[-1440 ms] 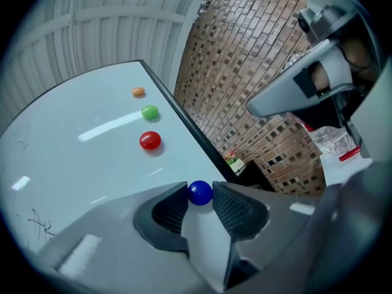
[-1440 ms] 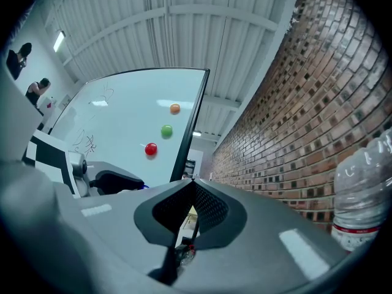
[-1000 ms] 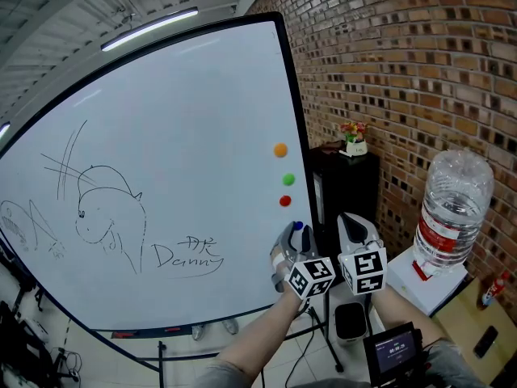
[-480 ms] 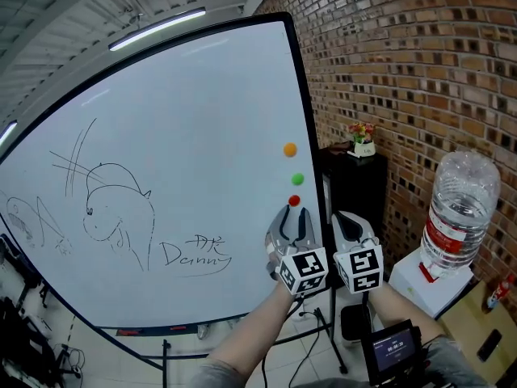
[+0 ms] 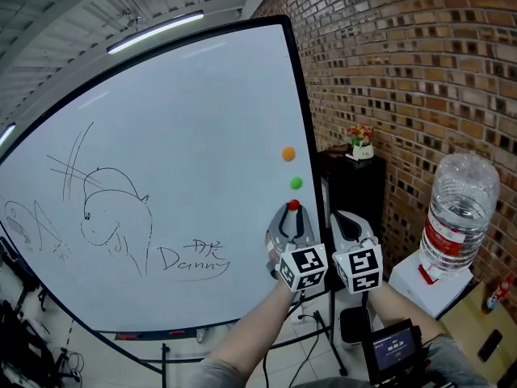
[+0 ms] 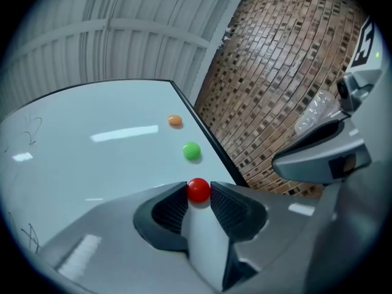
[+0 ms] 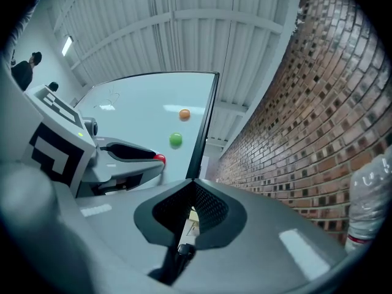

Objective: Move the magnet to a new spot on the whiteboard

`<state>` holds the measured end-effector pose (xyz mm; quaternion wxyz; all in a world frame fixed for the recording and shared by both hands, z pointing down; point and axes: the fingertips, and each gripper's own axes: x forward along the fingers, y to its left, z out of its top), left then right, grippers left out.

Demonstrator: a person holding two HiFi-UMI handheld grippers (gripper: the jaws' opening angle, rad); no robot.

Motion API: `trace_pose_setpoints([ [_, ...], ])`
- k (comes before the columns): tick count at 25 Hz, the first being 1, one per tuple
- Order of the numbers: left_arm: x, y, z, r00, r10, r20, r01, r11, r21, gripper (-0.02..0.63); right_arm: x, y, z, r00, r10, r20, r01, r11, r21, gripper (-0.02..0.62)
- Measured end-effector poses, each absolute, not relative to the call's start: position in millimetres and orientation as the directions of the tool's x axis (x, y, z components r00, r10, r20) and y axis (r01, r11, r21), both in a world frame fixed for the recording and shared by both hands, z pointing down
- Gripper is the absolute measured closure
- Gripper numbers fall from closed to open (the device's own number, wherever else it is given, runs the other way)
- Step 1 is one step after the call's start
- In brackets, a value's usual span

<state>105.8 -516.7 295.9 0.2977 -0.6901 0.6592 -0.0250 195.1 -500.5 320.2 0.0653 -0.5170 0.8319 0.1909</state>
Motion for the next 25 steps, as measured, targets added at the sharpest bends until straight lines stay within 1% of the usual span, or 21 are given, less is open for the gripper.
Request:
trace_pose_setpoints([
  [10, 118.6, -522.8, 318.4, 0.173, -0.938, -0.301, -0.88, -0.01, -0.474, 0.505, 198.6, -498.6, 326.9, -0.447, -0.845, -0.294, -0.89, 0.386, 0.244, 0.589],
  [20, 120.6, -522.8, 319.6, 0.177, -0.933, -0.313, -0.881, -0.009, -0.472, 0.5, 204.1, -498.6, 327.9, -0.436, -0.851, -0.293, -0.895, 0.376, 0.242, 0.589],
  [22, 122.3, -520.0, 320.3, 0.193, -0.928, -0.318, -0.88, -0.021, -0.474, 0.481, 204.6, -498.6, 327.2, -0.434, -0.851, -0.295, -0.896, 0.374, 0.24, 0.589],
  [25, 122.8, -512.0, 324.8, 0.212, -0.92, -0.33, -0.877, -0.03, -0.479, 0.479, 203.1, -498.1, 328.6, -0.437, -0.85, -0.295, -0.895, 0.378, 0.235, 0.589],
])
